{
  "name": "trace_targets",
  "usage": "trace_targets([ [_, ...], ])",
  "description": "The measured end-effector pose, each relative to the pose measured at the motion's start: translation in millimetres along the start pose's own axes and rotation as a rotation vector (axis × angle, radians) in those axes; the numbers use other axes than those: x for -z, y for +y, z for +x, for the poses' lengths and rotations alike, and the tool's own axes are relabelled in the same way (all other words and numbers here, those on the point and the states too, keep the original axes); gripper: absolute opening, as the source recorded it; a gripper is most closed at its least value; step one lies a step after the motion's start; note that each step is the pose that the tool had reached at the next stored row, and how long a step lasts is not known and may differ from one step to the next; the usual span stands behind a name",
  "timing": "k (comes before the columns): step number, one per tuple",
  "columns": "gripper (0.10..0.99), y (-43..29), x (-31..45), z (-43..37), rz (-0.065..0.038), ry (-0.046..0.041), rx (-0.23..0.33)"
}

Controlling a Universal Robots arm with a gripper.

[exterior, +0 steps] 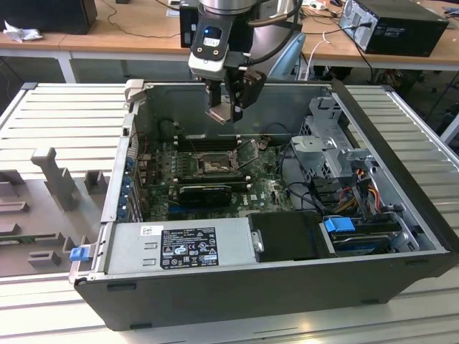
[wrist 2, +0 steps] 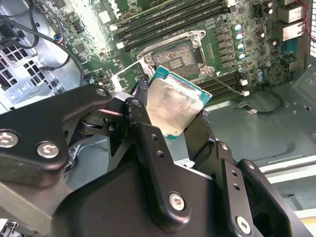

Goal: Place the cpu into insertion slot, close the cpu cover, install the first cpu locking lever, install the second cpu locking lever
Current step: 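Place the cpu into insertion slot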

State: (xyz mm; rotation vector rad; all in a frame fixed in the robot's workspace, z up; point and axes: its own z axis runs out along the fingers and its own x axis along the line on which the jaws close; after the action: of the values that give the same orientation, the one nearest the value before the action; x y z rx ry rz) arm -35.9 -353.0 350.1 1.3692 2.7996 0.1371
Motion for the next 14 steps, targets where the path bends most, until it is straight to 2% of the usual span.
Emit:
trace_targets([
  [9, 0.541, -0.2, -2.6, 0.0, 0.000, -0.0050, -0.051],
  [14, 0.541, -0.5, -6.0, -0.1, 0.000, -0.0105, -0.105],
])
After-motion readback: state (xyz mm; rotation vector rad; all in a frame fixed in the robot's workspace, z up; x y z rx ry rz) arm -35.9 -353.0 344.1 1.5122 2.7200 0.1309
